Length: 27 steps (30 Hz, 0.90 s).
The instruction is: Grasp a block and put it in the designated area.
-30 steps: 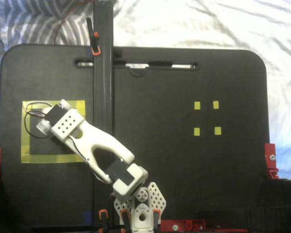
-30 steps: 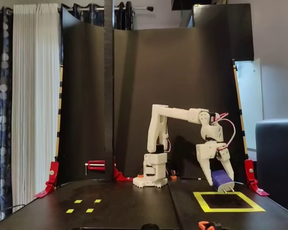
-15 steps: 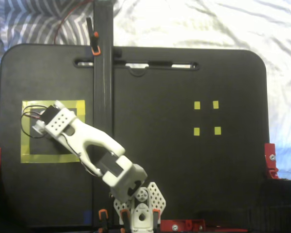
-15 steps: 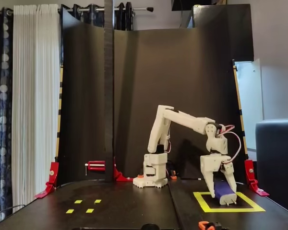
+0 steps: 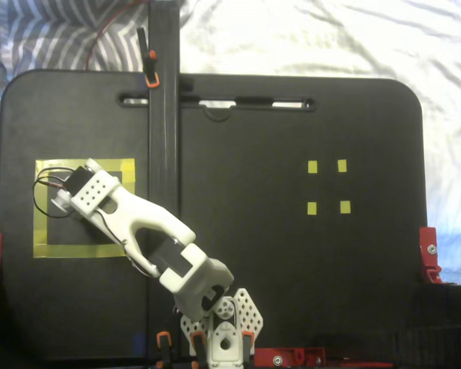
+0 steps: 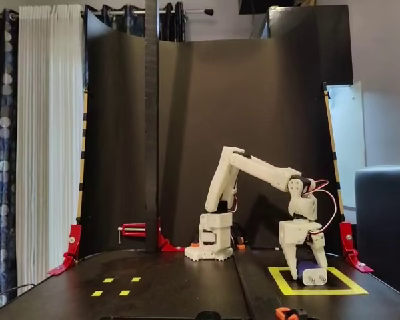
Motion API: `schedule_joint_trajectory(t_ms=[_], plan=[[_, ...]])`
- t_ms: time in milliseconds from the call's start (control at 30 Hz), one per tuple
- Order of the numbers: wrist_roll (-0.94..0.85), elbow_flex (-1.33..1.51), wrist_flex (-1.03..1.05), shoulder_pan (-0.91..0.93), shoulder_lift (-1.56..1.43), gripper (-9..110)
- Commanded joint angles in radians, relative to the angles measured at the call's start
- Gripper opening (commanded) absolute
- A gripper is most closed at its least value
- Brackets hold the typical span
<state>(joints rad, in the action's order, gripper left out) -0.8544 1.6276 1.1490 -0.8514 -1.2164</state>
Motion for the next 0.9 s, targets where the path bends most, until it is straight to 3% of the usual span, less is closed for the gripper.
schedule_joint_trajectory(t_ms=[0,200,467,867], plan=[[0.008,-0.003,-0.006,0.0,0.002,23],[0.006,-0.006,0.002,0.002,-0.003,24],[0.005,-0.012,0.04,-0.002,-0.012,40],[0.003,-0.014,0.046,0.002,-0.037,41]])
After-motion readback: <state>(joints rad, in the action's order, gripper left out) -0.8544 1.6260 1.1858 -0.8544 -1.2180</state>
